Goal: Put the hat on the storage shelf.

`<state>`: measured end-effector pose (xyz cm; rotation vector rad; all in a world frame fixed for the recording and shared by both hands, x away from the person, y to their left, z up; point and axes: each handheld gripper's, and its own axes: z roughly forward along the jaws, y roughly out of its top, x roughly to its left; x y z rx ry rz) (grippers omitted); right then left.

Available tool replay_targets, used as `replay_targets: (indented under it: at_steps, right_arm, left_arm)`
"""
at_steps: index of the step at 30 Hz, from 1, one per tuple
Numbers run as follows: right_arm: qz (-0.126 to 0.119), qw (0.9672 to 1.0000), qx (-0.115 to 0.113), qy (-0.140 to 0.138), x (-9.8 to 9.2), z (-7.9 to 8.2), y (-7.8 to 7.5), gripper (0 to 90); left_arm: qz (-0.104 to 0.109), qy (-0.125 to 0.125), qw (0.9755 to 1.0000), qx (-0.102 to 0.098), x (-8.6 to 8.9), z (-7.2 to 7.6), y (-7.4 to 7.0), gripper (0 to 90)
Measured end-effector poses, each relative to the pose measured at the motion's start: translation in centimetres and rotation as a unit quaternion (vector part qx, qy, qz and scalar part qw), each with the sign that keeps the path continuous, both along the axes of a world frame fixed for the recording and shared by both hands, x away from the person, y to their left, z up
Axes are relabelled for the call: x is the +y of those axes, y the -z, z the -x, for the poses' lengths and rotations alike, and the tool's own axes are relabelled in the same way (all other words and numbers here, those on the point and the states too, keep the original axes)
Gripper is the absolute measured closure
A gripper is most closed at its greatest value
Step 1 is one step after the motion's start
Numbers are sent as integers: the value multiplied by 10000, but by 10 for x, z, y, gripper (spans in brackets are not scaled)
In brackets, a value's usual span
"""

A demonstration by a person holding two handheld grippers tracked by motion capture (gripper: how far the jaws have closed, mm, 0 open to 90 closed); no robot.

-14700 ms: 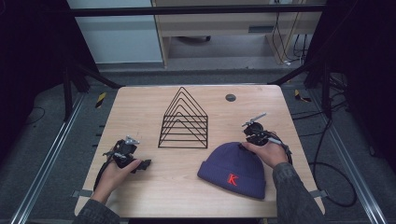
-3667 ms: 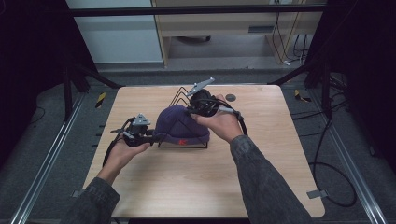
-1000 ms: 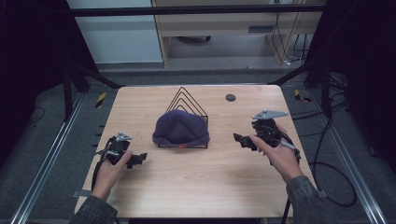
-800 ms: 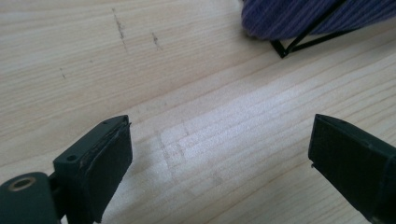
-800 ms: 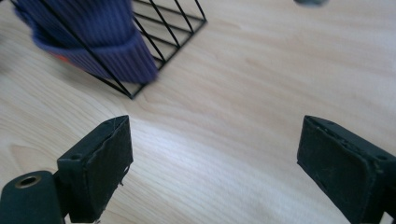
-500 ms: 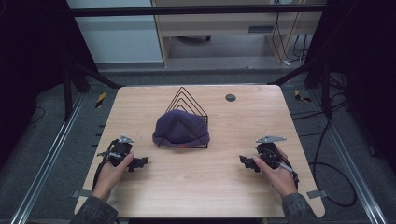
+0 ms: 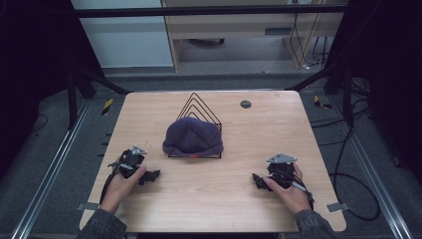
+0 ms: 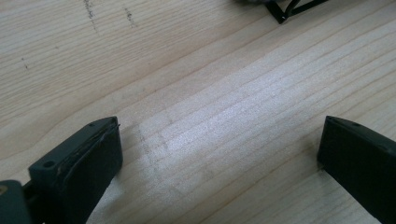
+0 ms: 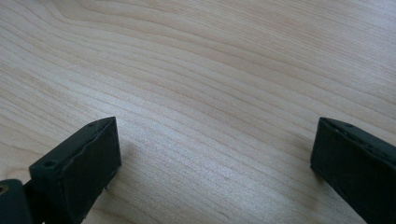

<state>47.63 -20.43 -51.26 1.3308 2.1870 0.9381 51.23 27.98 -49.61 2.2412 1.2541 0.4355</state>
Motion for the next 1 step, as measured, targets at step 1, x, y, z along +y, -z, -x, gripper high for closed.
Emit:
replay_targets:
  at_steps: [1]
  right_arm:
    - [-4, 10000, 4, -4, 0, 0, 0, 16]
  left_arm:
    - [7, 10, 10000, 5, 0, 0, 0, 0]
